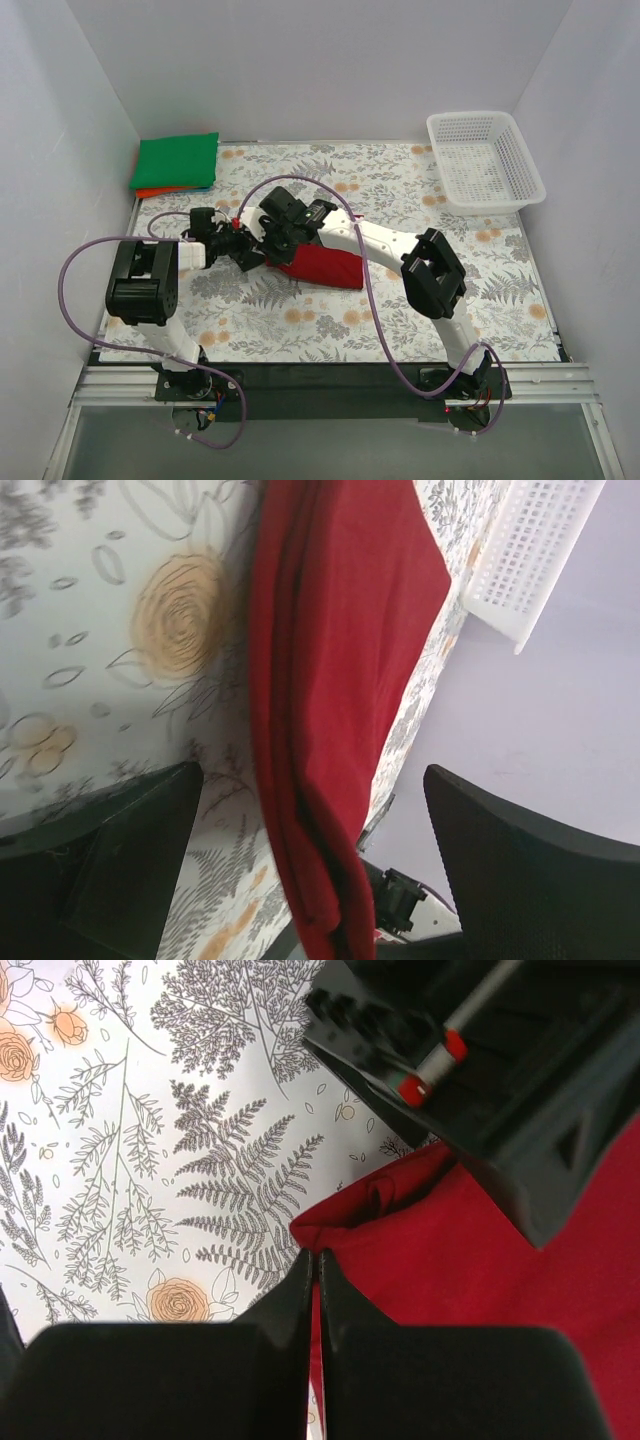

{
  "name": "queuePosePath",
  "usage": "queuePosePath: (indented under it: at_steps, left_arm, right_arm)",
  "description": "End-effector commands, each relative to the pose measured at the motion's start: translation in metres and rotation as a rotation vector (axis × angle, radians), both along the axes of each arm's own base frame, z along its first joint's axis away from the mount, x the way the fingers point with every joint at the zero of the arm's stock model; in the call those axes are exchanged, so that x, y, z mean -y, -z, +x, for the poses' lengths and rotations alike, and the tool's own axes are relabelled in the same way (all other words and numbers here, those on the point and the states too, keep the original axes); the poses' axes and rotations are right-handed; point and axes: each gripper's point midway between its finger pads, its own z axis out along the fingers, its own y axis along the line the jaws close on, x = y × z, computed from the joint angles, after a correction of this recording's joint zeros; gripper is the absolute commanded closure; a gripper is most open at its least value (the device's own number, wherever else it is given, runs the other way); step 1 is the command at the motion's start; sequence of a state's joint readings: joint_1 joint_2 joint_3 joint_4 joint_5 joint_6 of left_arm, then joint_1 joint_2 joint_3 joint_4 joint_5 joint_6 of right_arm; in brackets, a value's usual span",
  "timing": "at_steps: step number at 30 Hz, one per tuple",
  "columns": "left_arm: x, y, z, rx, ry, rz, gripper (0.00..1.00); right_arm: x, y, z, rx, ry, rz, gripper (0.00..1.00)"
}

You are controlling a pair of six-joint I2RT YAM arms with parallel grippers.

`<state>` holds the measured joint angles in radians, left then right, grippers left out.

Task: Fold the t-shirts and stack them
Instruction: Neatly place the folded tshirt to the corner

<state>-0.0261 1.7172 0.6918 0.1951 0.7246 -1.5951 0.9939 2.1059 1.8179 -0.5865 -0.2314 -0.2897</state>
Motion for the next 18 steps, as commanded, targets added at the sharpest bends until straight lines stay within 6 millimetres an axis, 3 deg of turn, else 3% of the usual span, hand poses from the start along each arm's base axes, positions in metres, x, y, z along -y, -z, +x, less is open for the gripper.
queuePosePath:
  at_steps: [1,3,8,13,18]
  left_arm:
    - [0.004,0.011,0.013,-0.025,-0.055,0.036,0.06]
    - [0.004,0.018,0.016,-0.041,-0.079,0.06,0.07]
    - [0.009,0.027,0.025,-0.071,-0.103,0.119,0.27]
    - [0.014,0.036,0.03,-0.077,-0.082,0.105,0.44]
    - [0.019,0.037,0.033,-0.077,-0.075,0.071,0.48]
  right_arm:
    - [-0.014,-0.023,0.003,-0.004,-0.003,0.071,0.99]
    - [-0.018,-0.027,0.008,-0.001,0.013,0.083,0.99]
    - [-0.023,-0.031,0.021,-0.004,0.053,0.102,0.99]
    - [-0.02,-0.03,0.018,-0.021,0.051,0.101,0.99]
    - [-0.015,-0.026,0.014,-0.033,0.044,0.095,0.99]
